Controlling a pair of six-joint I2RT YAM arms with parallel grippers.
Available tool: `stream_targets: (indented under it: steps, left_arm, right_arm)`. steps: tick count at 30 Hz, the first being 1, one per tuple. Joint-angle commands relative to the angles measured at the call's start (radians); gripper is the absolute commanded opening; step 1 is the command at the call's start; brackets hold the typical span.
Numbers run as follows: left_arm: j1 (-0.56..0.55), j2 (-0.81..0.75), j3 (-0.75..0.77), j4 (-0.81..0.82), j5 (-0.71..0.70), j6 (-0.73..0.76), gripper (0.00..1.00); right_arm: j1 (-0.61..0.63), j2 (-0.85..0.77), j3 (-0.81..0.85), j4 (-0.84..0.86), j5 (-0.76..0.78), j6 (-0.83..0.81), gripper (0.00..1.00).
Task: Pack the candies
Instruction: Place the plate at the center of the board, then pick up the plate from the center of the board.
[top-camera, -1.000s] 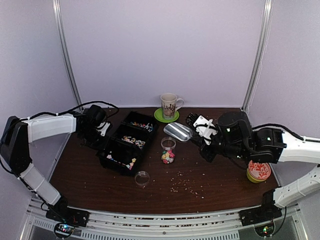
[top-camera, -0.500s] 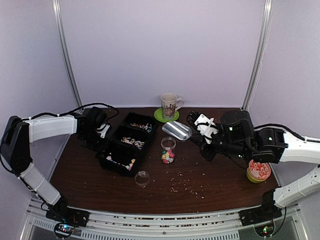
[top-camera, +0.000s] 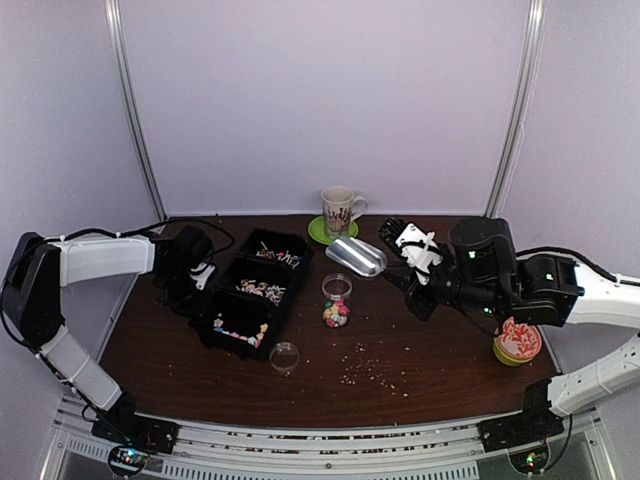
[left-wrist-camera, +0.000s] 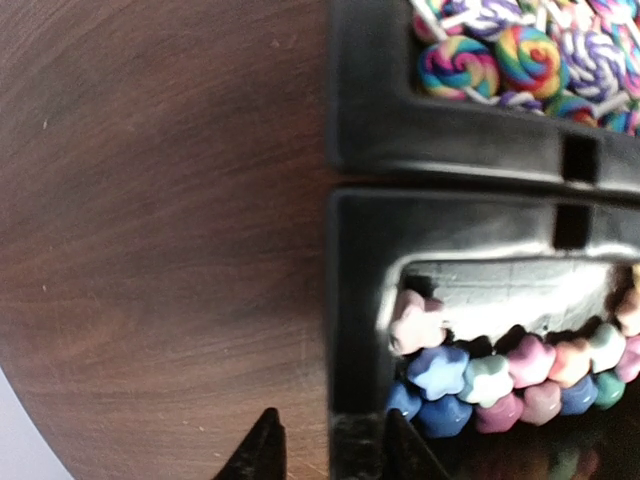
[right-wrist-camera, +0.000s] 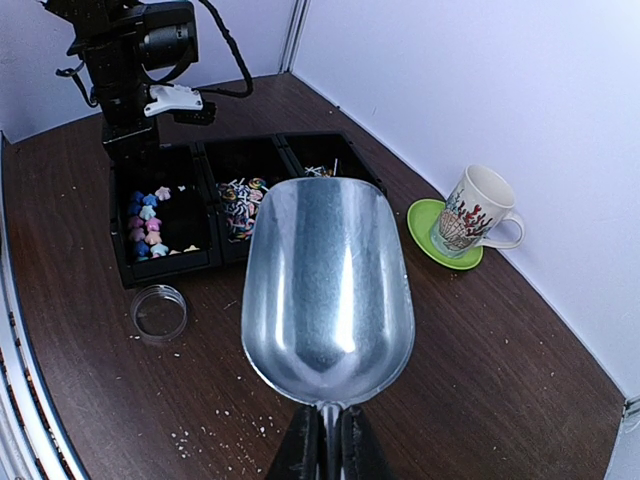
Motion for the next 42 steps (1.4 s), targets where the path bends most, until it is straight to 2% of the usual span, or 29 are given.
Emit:
stream_targets:
  steps: [1, 7, 10, 18, 24, 32, 40, 42]
  left_arm:
    - [0.023, -0.054, 0.04, -0.024, -0.023, -0.008, 0.44]
    - [0.025, -0.073, 0.172, -0.037, -0.022, -0.016, 0.66]
    - [0.024, -0.027, 0.245, -0.036, -0.014, -0.013, 0.77]
    - [0.051, 0.127, 0.396, 0.009, 0.067, 0.048, 0.98]
    - [0.109, 0.239, 0.454, 0.032, 0.117, 0.081, 0.95]
    - [0.125, 0.358, 0.507, 0.06, 0.135, 0.098, 0.7]
    - [0.124, 0.422, 0.519, 0.057, 0.122, 0.111, 0.54]
    - [0.123, 0.441, 0.522, 0.057, 0.126, 0.114, 0.53]
  right_arm:
    - [0.007, -0.016, 0.003, 0.011, 0.009, 0.0, 0.0]
    - [0.007, -0.004, 0.014, 0.006, 0.004, 0.0, 0.0]
    - [0.007, 0.005, 0.024, -0.008, 0.003, 0.002, 0.0]
    - [0.013, -0.008, 0.024, -0.034, 0.006, 0.017, 0.0]
    - [0.019, -0.026, 0.013, -0.042, 0.009, 0.029, 0.0]
    - [0.024, -0.009, 0.013, -0.038, 0.007, 0.033, 0.0]
    - [0.024, -0.013, 0.004, -0.04, 0.014, 0.033, 0.0]
    - [0.023, -0.008, 0.005, -0.041, 0.012, 0.032, 0.0]
